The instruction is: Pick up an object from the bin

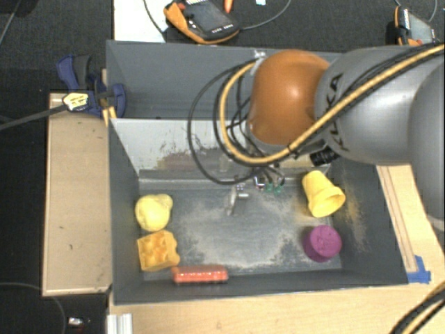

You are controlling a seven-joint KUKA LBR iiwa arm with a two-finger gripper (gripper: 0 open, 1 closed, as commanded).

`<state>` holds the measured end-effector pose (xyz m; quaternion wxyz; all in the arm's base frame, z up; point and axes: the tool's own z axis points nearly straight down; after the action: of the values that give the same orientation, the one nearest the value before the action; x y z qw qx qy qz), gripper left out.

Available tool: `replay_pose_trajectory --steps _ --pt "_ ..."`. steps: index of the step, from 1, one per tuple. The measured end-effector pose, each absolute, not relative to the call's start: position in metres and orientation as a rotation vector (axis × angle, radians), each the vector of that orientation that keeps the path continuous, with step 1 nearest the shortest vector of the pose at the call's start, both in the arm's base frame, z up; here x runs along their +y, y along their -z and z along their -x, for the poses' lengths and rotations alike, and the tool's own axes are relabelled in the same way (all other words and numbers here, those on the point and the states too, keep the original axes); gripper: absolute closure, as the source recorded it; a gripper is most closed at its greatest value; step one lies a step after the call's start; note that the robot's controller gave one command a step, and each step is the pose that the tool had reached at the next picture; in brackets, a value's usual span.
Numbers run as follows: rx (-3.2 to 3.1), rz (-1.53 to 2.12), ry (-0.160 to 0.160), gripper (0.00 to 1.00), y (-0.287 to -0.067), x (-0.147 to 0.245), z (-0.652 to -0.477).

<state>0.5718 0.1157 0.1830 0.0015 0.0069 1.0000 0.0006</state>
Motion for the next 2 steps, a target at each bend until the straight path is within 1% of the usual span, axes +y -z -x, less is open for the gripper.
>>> replay_pose_trajectory --steps 1,2 --pt "3.139 -0.022 -0.002 0.0 -0.183 0.116 -0.572" --pt "3.129 -0.236 -0.002 0.0 -0.145 0.105 -0.581"
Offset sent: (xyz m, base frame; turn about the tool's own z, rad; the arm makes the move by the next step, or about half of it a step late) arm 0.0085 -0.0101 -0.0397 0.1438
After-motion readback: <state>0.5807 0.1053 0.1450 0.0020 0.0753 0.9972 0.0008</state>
